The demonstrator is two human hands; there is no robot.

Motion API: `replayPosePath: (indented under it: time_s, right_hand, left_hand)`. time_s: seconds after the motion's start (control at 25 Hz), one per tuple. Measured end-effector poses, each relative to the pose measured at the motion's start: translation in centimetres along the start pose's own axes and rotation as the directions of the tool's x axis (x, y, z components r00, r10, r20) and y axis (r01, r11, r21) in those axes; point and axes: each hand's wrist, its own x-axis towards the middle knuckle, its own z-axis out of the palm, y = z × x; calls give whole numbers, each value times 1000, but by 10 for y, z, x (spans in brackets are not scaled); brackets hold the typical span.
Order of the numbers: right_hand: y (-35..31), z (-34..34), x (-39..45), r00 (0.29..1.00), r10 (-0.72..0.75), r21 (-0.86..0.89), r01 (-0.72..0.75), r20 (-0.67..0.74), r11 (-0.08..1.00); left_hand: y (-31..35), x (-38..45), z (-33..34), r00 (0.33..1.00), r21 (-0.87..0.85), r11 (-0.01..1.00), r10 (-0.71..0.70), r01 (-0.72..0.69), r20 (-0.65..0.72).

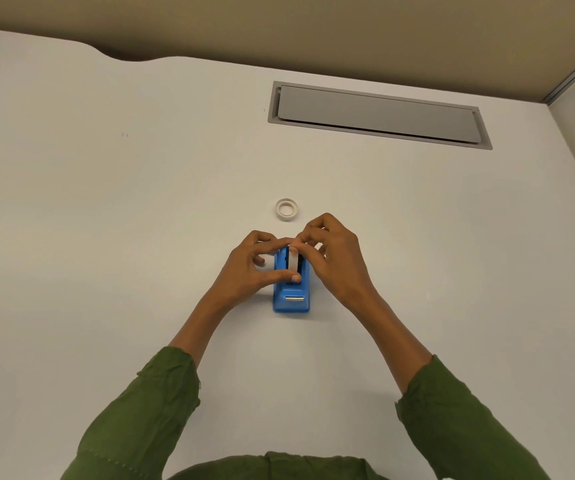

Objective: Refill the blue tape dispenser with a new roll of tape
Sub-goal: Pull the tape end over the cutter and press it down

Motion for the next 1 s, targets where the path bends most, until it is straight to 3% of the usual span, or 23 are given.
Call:
replayPosePath:
  time_s: [0.44, 0.68, 1.0]
  right_hand:
    - [7, 9, -19, 990, -82, -142, 65, -114, 988]
    - [5, 9, -20, 987, -116, -128, 102, -110, 987]
    - [5, 9, -31, 982, -152, -188, 129, -116, 974]
  left_hand:
    - [0, -4, 2, 999, -4, 999, 33, -33, 43]
    - [10, -6, -13, 990, -168, 986, 16, 8, 140]
    - [9, -3, -6, 985, -27, 992, 126, -124, 120]
